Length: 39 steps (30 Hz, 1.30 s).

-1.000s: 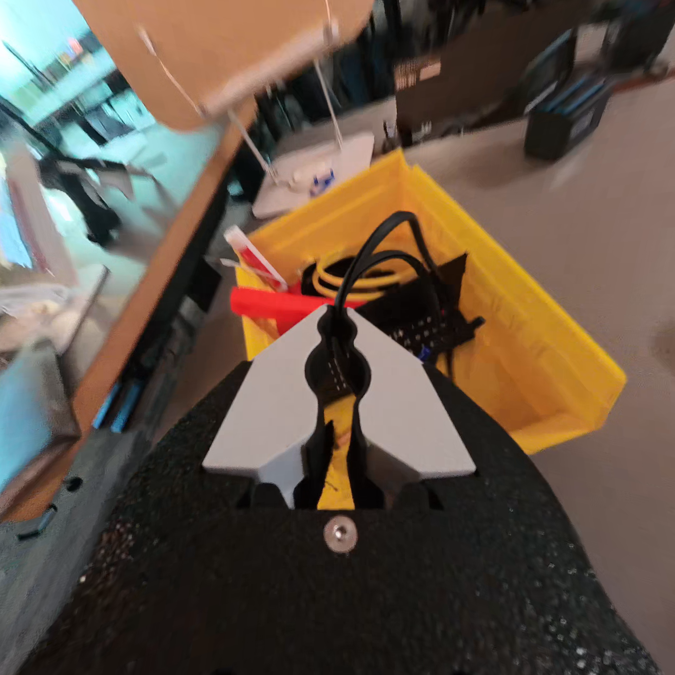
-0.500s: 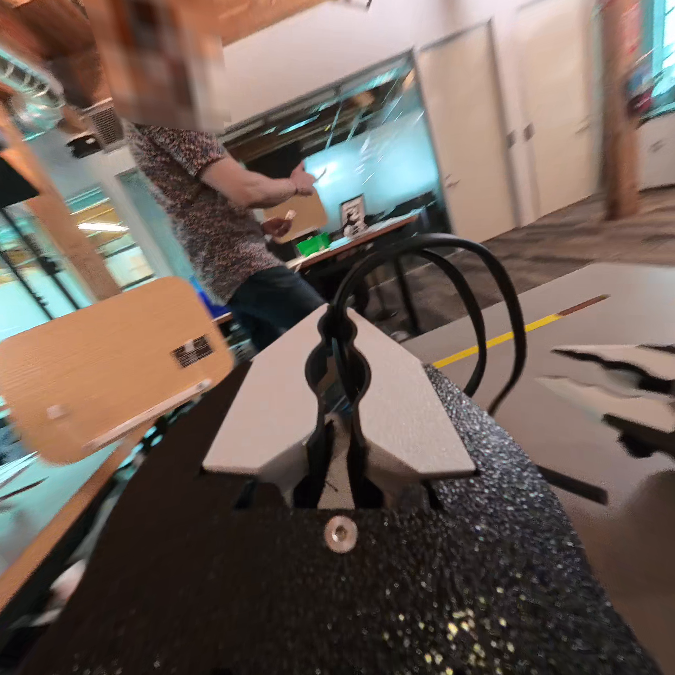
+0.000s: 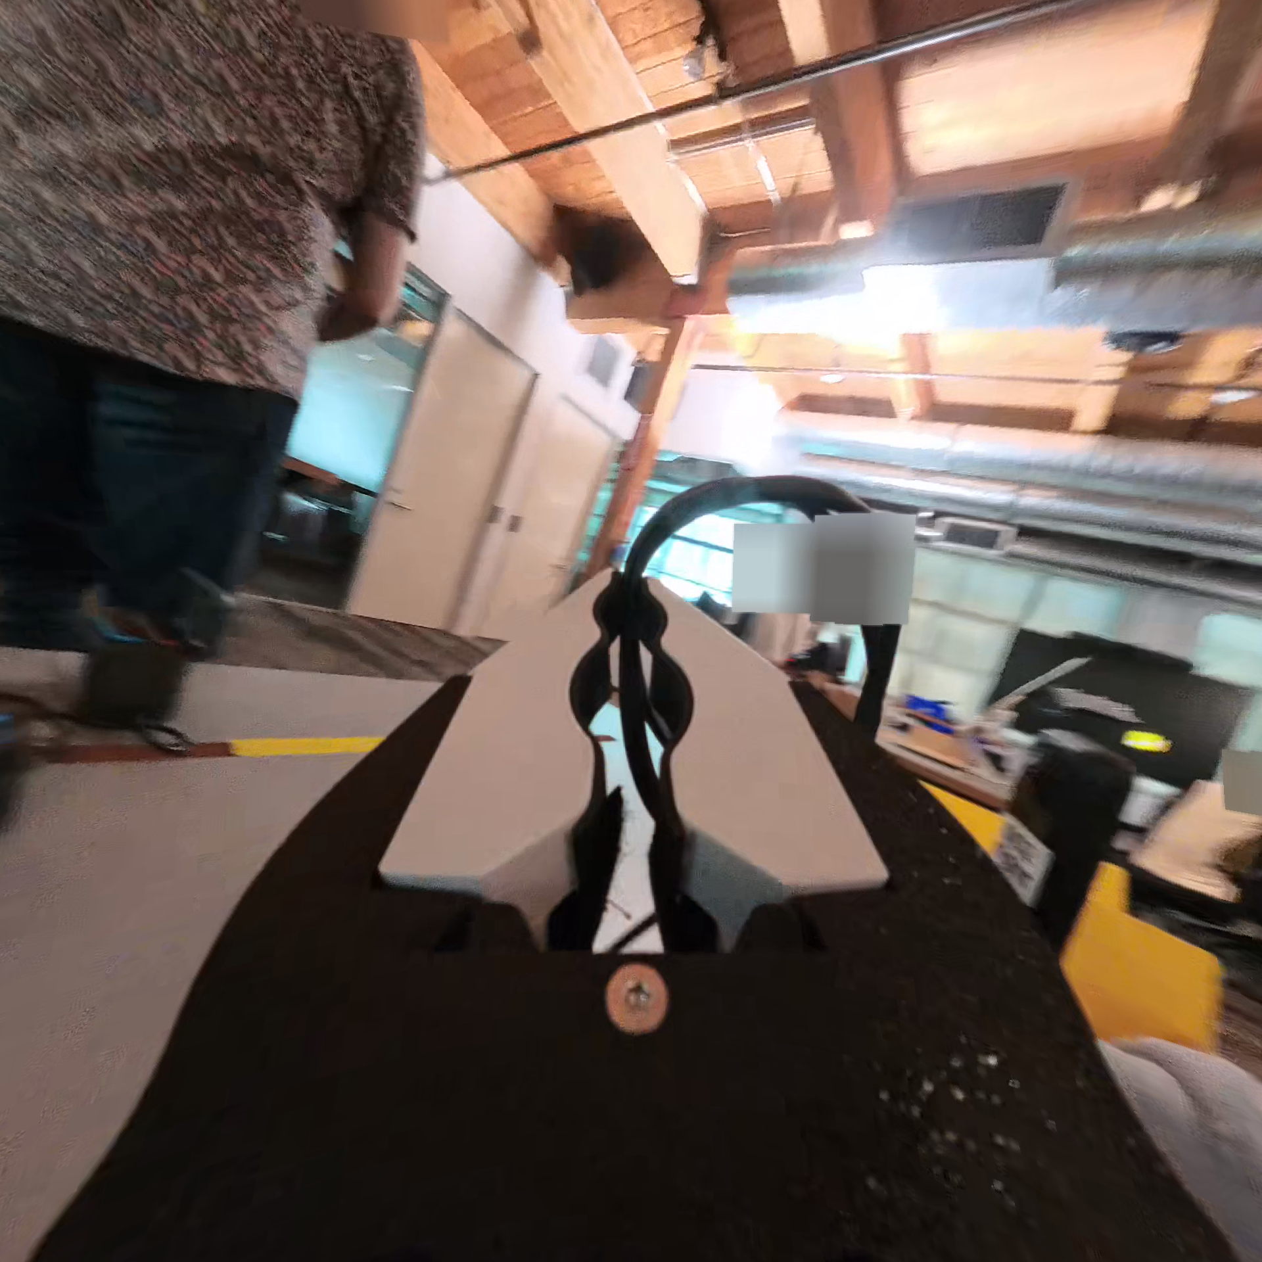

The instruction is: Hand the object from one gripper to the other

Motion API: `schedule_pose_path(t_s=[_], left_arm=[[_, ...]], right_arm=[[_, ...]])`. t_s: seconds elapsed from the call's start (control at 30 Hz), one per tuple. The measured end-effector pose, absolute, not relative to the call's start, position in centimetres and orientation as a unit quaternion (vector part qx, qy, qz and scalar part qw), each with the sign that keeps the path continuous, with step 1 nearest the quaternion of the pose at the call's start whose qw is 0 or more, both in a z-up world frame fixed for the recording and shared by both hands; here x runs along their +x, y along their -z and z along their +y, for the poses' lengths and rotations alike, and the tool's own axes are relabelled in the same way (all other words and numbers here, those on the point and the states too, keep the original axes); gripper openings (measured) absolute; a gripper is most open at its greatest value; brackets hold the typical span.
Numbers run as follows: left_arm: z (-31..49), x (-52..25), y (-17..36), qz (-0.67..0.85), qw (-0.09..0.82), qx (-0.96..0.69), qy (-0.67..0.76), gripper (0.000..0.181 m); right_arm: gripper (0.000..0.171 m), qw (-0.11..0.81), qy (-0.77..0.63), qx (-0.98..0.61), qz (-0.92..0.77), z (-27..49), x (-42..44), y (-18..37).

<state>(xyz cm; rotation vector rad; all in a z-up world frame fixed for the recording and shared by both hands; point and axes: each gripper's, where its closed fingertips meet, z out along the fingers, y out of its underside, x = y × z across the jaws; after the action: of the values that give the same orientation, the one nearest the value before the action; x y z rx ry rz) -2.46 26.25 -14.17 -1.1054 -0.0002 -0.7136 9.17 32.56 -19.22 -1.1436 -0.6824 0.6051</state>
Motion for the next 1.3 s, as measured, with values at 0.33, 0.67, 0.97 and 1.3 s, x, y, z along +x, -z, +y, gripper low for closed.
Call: schedule_pose_path(t_s=[0.33, 0.67, 0.97, 1.3], left_arm=[[27.0, -2.6, 17.0, 0.009, 0.75, -0.542, 0.379, 0.001], [28.4, 0.2, 19.5, 0.09, 0.718, -0.641, 0.256, 0.002], [28.4, 0.6, 19.4, 0.135, 0.737, -0.65, 0.129, 0.002], [29.2, -1.9, 20.0, 0.077, 0.722, -0.684, 0.07, 0.074]], right_arm=[[0.054, 0.446, -0.676, -0.429, -0.401, 23.8, 5.6, 18.2], [0.038, 0.455, -0.618, -0.447, -0.46, 22.3, 4.0, 19.7], [0.0, 0.504, -0.521, -0.507, -0.465, 24.9, 3.6, 21.3], [0.0, 0.679, -0.374, -0.518, -0.363, 30.2, 7.6, 18.4]])
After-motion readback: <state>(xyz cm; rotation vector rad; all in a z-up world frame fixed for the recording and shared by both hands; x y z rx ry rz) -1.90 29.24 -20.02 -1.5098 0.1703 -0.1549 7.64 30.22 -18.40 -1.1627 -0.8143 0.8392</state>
